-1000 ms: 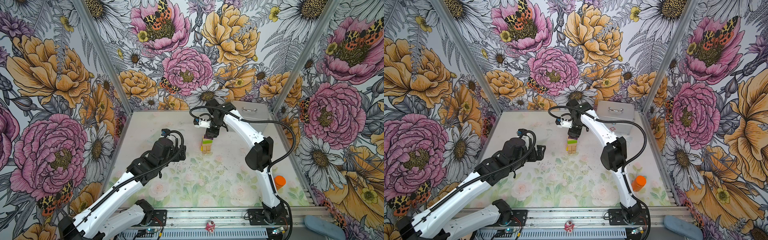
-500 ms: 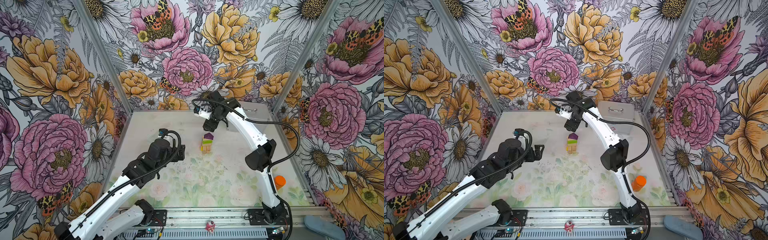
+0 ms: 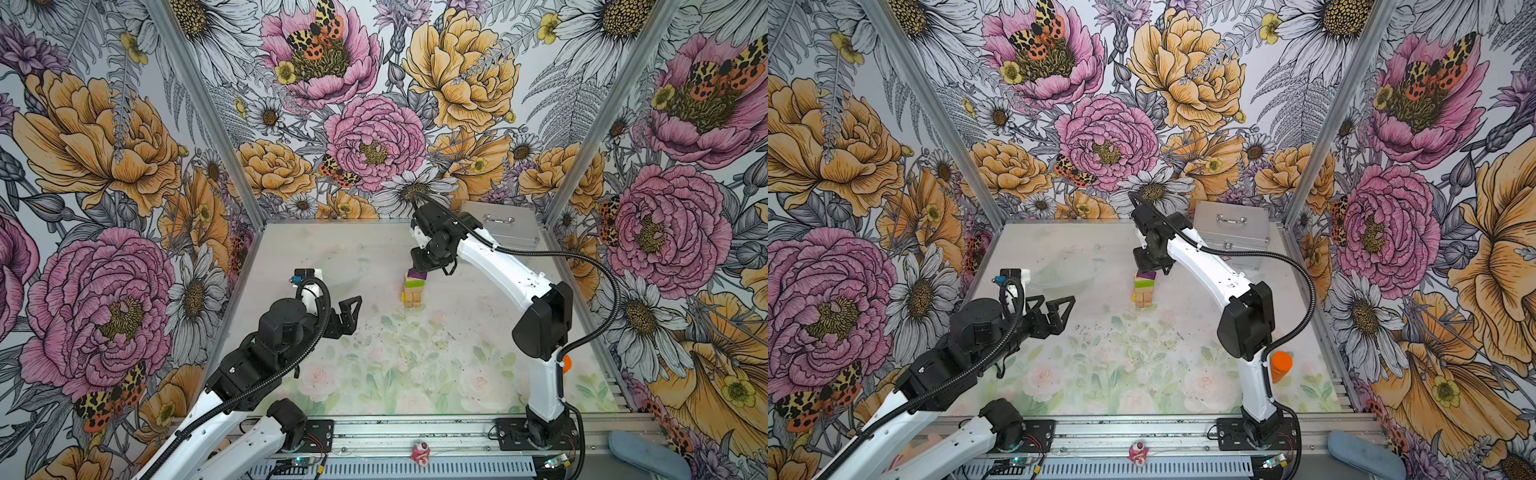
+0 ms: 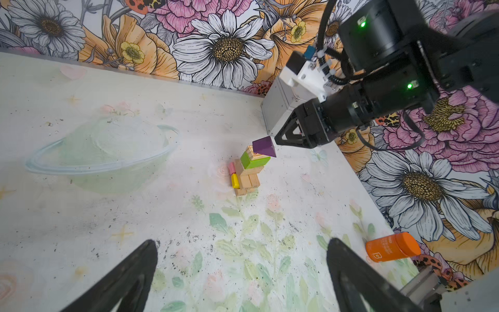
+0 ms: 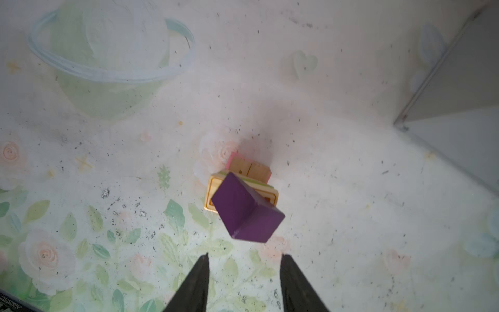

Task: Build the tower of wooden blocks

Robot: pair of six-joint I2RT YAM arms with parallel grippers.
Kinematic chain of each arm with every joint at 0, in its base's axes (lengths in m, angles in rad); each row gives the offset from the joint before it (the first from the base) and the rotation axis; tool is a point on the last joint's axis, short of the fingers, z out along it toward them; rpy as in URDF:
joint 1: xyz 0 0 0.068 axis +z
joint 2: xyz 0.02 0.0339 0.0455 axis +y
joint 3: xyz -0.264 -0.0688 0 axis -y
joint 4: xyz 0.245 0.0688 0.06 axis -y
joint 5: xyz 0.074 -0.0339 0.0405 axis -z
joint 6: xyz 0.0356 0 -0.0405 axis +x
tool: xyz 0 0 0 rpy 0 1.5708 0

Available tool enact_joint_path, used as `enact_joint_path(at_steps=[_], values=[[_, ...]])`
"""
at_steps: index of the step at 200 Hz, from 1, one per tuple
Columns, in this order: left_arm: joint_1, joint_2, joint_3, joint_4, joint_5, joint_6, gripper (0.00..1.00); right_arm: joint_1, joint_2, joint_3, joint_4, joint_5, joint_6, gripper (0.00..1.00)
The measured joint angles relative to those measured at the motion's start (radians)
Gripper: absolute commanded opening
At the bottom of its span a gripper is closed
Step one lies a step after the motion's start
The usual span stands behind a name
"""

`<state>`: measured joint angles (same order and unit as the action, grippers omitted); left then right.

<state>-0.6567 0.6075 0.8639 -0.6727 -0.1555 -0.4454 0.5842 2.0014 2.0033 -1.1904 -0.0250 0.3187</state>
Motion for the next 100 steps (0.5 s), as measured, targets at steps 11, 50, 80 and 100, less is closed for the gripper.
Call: enact_joint_path(at_steps=[11, 50, 80, 100], values=[[0.0, -0.018, -0.007, -0.007, 0.004, 0.0, 0.99, 0.0, -0.063, -0.107, 0.035, 0.003, 0.042, 0.42], [0.0, -0.026, -0.012, -0.017, 0.015, 0.0, 0.99, -0.001, -0.264, -0.295, 0.147, -0.006, 0.131, 0.3], [0.0, -0.023, -0.012, -0.019, 0.015, 0.0, 0.99, -0.003, -0.305, -0.366, 0.234, -0.032, 0.174, 0.25], [0.0, -0.024, -0.013, -0.019, 0.015, 0.0, 0.99, -0.003, -0.291, -0.419, 0.264, -0.045, 0.19, 0.25]])
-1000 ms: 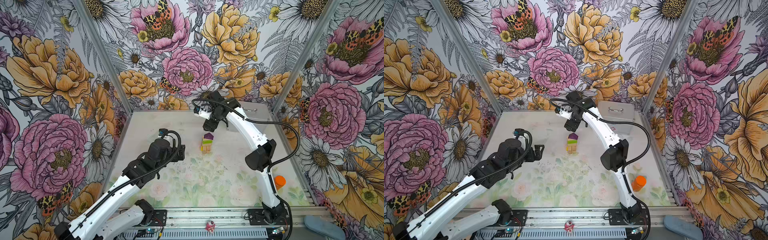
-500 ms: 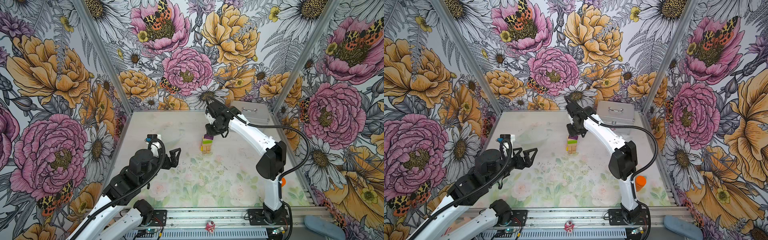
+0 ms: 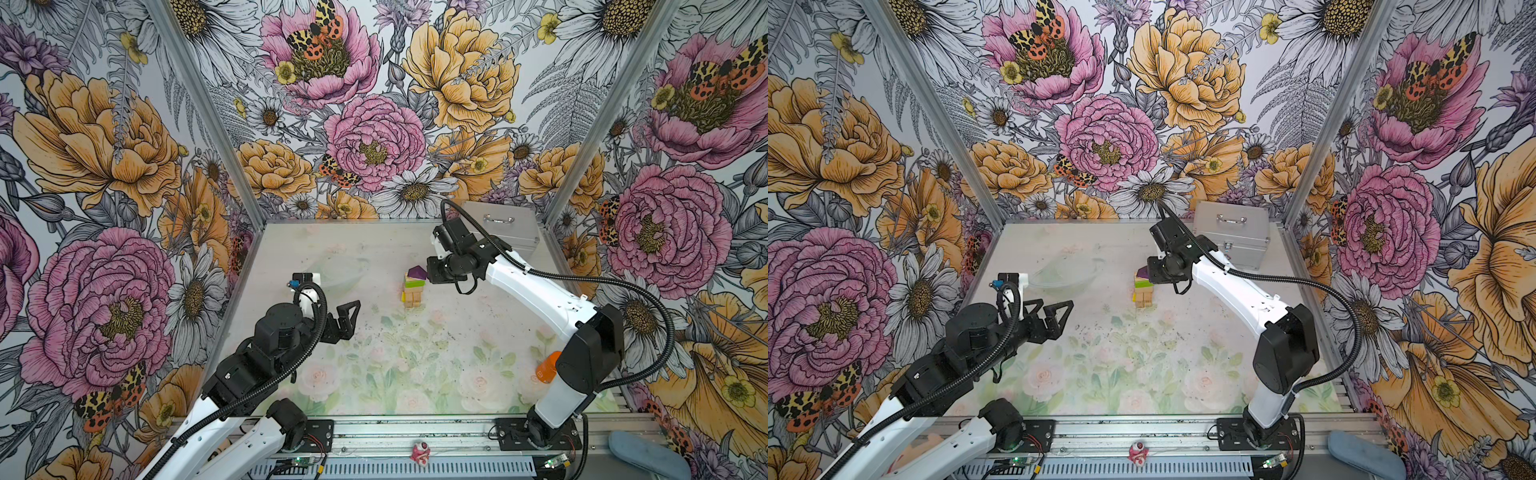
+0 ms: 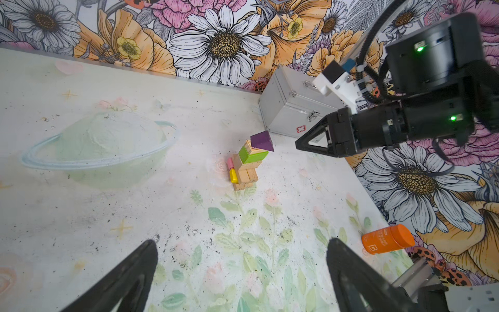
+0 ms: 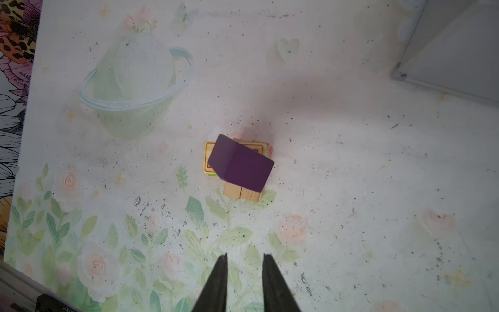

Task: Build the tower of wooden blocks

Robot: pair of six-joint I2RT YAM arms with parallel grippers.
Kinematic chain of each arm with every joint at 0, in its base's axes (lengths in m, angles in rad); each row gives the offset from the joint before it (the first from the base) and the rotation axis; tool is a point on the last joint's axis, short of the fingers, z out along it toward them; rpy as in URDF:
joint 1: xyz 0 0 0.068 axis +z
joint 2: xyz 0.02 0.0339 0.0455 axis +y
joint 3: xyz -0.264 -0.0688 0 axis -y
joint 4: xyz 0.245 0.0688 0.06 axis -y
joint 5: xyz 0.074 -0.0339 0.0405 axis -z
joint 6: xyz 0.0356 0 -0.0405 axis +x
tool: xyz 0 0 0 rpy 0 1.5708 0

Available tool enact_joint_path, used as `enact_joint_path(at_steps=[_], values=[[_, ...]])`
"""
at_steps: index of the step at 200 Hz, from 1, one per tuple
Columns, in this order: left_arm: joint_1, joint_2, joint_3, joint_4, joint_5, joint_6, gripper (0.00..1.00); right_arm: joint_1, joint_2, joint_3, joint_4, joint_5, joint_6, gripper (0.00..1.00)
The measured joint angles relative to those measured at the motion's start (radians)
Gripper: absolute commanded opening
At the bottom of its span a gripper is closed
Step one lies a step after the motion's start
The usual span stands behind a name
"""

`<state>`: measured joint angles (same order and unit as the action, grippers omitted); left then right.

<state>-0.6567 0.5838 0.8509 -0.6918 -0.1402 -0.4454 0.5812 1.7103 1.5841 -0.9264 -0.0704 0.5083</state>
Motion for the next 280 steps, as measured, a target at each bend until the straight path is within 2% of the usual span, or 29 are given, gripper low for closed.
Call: enact_joint_path(at_steps=[32, 280], values=[[0.0, 0.004, -0.002, -0.001, 0.0, 0.0, 0.99, 0.0, 0.018, -0.044, 0.019, -0.015, 0.008, 0.25], [0.0, 0.054, -0.002, -0.003, -0.008, 0.0, 0.99, -0.059, 0.154, -0.002, 0.056, -0.06, -0.005, 0.25]])
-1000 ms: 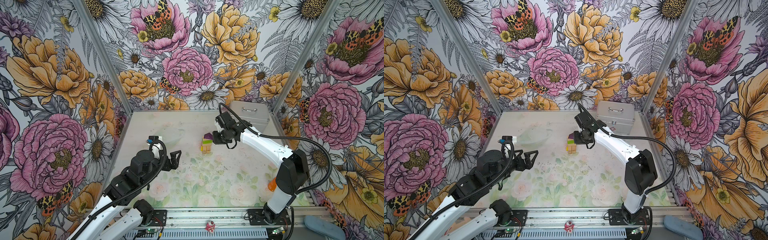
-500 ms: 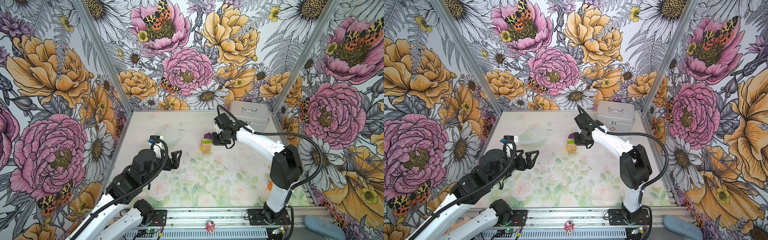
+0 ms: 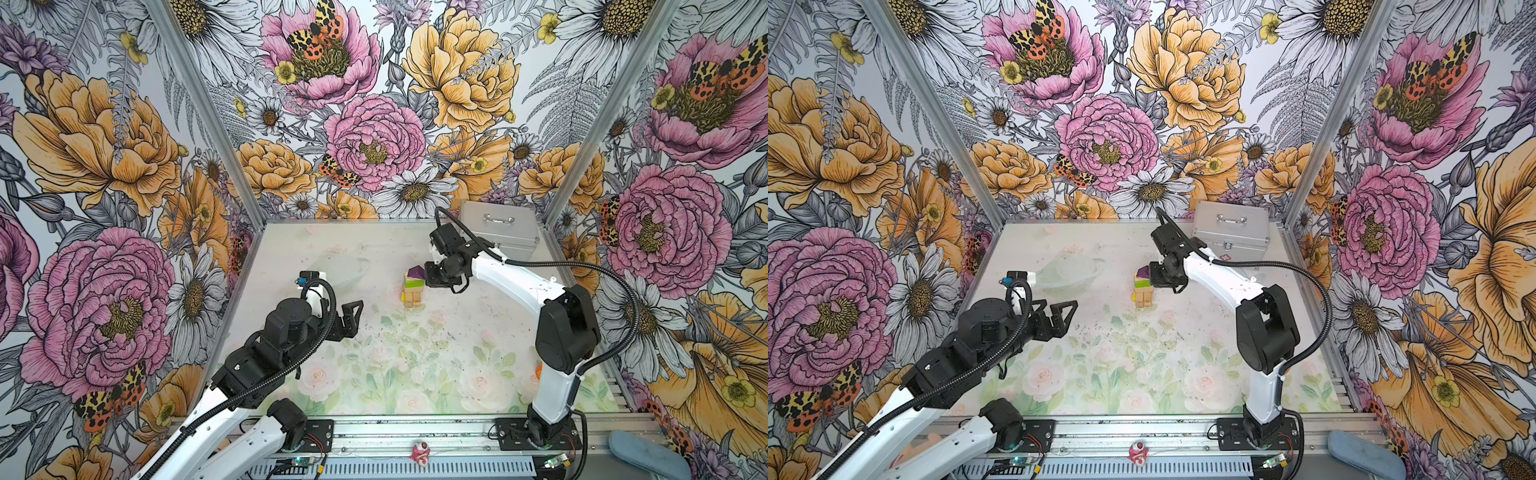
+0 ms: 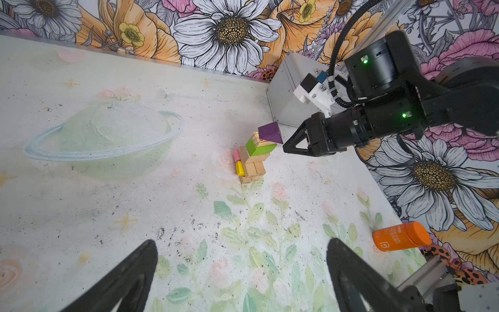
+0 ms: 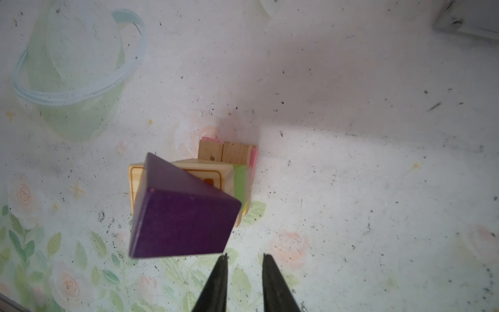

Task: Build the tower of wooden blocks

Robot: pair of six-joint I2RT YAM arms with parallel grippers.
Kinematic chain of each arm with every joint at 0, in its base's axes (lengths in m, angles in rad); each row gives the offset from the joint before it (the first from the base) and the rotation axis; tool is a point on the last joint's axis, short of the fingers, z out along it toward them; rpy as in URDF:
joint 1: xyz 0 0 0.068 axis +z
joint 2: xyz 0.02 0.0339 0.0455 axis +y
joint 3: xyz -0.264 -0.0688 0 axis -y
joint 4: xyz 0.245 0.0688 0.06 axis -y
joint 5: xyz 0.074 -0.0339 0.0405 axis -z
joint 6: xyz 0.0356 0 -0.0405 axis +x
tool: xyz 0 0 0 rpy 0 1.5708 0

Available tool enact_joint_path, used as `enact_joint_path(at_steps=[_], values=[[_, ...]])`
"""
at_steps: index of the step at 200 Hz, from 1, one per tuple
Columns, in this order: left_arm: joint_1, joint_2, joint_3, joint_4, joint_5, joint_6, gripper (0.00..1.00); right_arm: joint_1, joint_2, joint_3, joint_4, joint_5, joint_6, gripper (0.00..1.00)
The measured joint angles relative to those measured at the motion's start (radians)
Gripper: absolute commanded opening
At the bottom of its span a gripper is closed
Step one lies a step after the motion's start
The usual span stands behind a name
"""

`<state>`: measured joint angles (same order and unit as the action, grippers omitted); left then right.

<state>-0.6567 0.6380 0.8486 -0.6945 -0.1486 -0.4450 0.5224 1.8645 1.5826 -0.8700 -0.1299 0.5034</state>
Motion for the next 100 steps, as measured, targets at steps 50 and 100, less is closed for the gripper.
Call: enact_joint_path(at_steps=[50, 100], values=[[0.0, 0.0, 0.0, 0.0, 0.0, 0.0, 0.99, 0.0, 0.003, 0.014, 0.0, -0.008, -0.007, 0.25], [0.0, 0.0, 0.0, 0.0, 0.0, 0.0, 0.99, 0.0, 0.004, 0.025, 0.0, -0.008, -0.015, 0.26]])
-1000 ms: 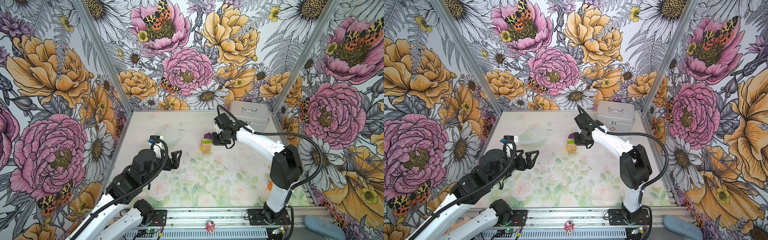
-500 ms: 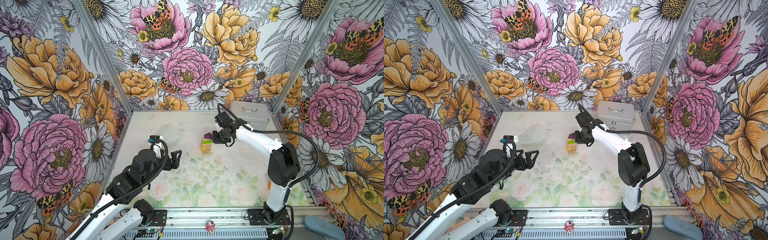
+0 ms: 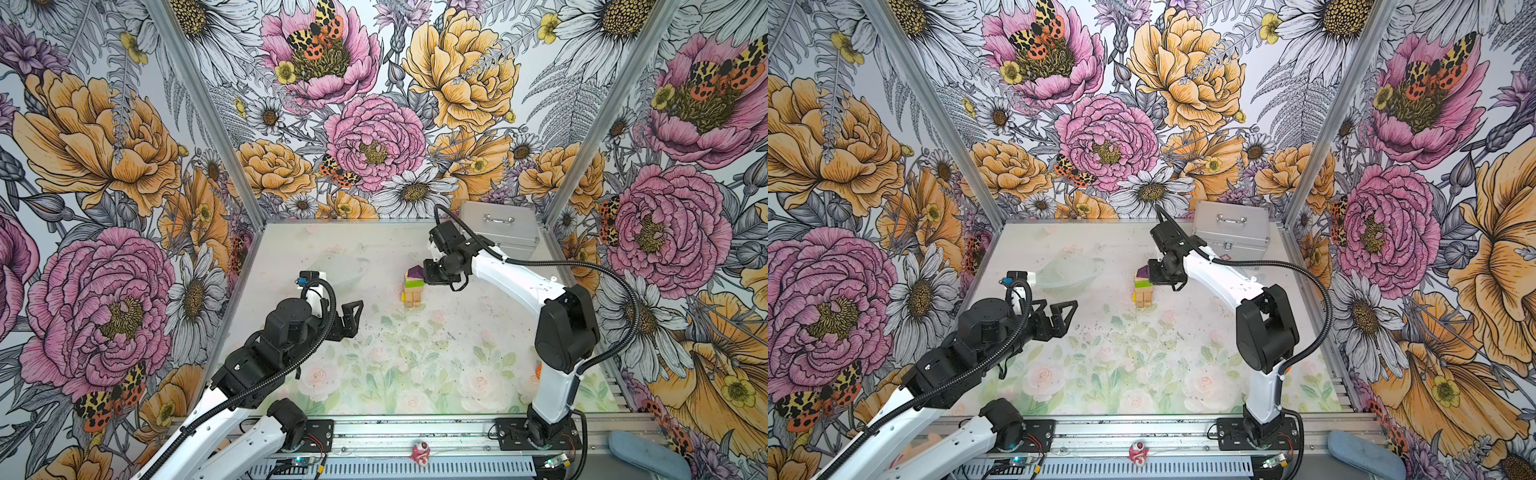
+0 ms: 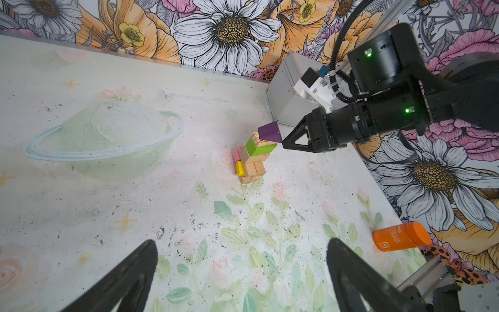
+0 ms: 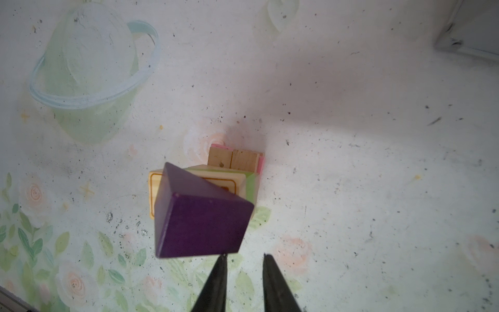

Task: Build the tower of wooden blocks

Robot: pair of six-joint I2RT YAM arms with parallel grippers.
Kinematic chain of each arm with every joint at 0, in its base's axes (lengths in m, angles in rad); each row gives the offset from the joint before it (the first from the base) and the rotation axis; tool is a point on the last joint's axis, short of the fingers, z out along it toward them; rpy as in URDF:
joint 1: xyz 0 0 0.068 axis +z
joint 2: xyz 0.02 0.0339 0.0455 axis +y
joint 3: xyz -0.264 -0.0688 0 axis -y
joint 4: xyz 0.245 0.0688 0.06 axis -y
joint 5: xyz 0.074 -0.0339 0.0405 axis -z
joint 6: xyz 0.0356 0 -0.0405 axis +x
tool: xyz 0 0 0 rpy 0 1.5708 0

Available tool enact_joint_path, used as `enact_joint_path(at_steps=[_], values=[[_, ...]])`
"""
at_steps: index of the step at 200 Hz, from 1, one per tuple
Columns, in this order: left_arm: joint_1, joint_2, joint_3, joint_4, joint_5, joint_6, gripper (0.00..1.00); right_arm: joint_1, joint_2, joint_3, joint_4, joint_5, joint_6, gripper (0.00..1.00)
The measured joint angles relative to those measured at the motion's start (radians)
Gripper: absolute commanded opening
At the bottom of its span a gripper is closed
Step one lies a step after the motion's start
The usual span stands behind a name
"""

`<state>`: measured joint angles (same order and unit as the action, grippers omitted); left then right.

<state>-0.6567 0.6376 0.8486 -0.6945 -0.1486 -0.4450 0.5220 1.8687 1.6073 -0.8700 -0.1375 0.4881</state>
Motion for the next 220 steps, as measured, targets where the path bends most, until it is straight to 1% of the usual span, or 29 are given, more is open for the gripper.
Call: enact_joint_path(at_steps=[133, 190, 220], values=[[0.0, -0.004, 0.0, -0.001, 0.0, 0.0, 0.99, -0.003, 0.011, 0.023, 0.0, 0.001, -0.019, 0.26], [0.0, -0.015, 0.0, -0.005, 0.0, 0.0, 0.99, -0.005, 0.011, 0.032, -0.001, -0.006, -0.034, 0.29], [0.0, -0.015, 0.0, -0.005, 0.0, 0.0, 0.99, -0.005, -0.023, 0.032, -0.012, 0.002, -0.04, 0.3]])
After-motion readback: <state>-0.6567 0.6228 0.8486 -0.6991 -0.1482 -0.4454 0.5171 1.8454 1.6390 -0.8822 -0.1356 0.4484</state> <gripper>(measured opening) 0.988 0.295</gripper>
